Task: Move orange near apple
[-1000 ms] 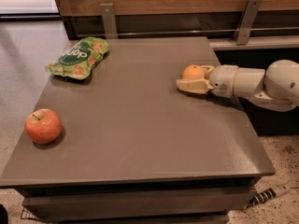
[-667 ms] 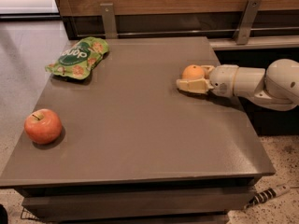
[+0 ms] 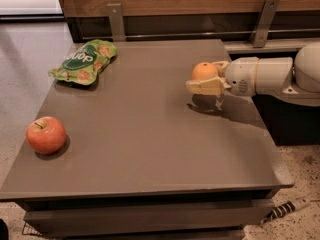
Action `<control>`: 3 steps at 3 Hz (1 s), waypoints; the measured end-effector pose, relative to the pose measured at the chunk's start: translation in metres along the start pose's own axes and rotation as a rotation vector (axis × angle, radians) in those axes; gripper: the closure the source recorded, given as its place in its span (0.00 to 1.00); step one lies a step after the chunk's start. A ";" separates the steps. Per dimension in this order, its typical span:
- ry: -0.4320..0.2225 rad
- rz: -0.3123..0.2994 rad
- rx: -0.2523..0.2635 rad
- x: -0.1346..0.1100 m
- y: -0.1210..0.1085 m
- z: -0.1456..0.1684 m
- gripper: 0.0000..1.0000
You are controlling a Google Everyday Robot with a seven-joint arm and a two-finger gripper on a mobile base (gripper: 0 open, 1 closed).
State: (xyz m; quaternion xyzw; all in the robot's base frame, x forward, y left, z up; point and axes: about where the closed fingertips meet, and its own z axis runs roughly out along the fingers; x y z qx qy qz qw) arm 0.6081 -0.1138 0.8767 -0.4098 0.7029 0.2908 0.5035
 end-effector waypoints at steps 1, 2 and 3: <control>0.005 0.001 -0.048 -0.016 0.035 -0.005 1.00; 0.015 -0.021 -0.098 -0.031 0.080 -0.004 1.00; 0.008 -0.035 -0.128 -0.039 0.120 0.000 1.00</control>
Offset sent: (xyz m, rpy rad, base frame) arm -0.1162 0.0776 0.0453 -0.0256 0.0223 0.1699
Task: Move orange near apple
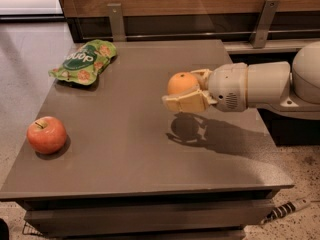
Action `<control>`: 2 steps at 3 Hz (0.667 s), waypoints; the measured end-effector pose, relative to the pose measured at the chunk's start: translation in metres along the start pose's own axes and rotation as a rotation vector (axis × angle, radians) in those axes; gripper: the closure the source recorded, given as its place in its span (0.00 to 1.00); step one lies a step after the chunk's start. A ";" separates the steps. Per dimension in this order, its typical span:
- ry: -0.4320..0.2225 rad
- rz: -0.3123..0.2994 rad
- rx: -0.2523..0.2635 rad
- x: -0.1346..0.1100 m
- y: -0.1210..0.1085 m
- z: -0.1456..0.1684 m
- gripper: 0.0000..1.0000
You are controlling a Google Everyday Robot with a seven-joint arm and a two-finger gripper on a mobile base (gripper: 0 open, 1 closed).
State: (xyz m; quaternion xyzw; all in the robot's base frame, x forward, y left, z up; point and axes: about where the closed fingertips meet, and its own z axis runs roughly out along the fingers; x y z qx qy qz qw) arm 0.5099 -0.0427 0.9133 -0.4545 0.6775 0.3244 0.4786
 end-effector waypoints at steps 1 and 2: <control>-0.030 -0.005 -0.016 0.002 0.036 0.024 1.00; -0.058 -0.030 -0.028 0.007 0.058 0.056 1.00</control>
Offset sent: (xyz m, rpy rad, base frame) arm -0.0430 0.1134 -0.0504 0.0715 -0.0909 0.0522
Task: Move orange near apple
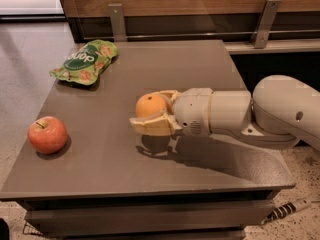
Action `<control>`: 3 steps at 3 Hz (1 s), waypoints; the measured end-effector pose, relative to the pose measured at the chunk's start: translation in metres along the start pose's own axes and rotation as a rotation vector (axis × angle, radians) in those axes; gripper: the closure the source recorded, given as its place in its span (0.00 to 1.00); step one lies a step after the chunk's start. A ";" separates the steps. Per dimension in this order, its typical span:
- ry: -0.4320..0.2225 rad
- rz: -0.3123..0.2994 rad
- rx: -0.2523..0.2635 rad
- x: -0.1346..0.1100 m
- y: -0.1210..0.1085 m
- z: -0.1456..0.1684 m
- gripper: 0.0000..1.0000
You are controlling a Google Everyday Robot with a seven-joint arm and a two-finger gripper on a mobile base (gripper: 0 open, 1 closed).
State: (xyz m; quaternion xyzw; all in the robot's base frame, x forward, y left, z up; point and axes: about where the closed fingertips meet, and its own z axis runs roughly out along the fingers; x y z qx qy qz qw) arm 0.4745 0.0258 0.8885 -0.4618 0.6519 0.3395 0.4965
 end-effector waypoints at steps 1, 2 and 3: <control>-0.022 -0.053 -0.009 0.005 0.015 0.033 1.00; -0.033 -0.102 -0.010 0.009 0.021 0.059 1.00; -0.026 -0.116 -0.044 0.011 0.026 0.082 1.00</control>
Offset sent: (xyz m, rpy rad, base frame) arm 0.0074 0.0871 -0.0418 -0.0101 -0.1596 0.0475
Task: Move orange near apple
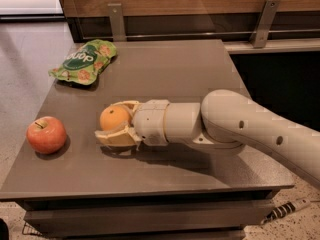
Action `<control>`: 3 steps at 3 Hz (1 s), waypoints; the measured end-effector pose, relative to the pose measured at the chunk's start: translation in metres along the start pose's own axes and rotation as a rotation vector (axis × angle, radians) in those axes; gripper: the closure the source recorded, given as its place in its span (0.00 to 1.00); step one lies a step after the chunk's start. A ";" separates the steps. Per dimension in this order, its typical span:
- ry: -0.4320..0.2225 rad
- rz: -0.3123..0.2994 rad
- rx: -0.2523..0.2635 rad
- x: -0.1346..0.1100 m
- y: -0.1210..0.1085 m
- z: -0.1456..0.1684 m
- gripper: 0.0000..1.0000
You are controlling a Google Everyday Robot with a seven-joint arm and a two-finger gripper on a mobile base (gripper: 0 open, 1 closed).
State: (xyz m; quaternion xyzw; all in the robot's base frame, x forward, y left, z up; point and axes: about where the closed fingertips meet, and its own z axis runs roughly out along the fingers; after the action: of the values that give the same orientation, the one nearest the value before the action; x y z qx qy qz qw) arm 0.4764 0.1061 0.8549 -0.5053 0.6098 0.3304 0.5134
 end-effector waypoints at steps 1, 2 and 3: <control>0.005 0.033 -0.072 0.006 0.009 0.022 1.00; -0.012 0.086 -0.123 0.012 0.016 0.037 1.00; -0.024 0.113 -0.147 0.013 0.021 0.046 1.00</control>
Offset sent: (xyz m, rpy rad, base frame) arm -0.0045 0.0481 -0.0350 0.0739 0.1859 0.1338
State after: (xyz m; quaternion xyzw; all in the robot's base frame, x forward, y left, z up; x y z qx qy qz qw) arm 0.4705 0.1501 0.8282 -0.5025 0.6051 0.4089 0.4628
